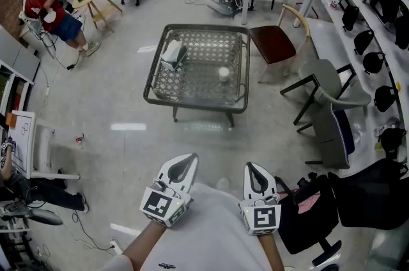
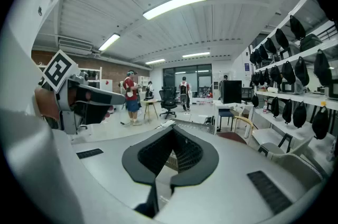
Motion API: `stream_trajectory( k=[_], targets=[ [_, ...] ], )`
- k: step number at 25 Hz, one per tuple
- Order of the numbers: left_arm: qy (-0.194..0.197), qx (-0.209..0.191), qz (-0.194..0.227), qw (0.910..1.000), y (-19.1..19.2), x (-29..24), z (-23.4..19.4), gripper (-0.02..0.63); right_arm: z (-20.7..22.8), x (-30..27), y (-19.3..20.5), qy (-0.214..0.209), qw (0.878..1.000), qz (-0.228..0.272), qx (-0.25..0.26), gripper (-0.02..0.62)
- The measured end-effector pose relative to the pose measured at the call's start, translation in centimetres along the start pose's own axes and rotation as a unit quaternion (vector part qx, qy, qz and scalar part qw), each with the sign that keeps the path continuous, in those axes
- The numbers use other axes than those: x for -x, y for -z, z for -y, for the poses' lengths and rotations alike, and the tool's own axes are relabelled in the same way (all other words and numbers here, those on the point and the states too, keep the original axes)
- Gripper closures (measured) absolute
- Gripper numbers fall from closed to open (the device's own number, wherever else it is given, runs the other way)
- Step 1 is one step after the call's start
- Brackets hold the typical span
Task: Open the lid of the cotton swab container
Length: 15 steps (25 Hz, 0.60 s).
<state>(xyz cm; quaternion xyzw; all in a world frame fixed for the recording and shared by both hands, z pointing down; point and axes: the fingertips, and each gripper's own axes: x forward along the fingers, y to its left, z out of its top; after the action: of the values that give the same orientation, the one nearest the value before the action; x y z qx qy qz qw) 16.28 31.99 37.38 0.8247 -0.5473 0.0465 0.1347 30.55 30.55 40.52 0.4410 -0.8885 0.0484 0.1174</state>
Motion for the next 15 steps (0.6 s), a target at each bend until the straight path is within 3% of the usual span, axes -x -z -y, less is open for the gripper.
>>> stream_trajectory(
  k=[5,10,15],
  targets=[
    [-0.008,0.003,0.006,0.9999,-0.8,0.0,1.5,0.603,0.8,1.3,0.5,0.004,1.000,-0.015,-0.011,0.595],
    [-0.016,-0.005,0.010,0.9998,-1.4,-0.1,2.4,0.603,2.1,1.6,-0.7,-0.005,0.999,0.031,-0.040,0.594],
    [-0.023,-0.007,0.006,0.9997,-1.6,-0.4,2.4,0.603,3.0,1.0,-0.8,-0.004,0.999,0.028,-0.042,0.594]
  ],
)
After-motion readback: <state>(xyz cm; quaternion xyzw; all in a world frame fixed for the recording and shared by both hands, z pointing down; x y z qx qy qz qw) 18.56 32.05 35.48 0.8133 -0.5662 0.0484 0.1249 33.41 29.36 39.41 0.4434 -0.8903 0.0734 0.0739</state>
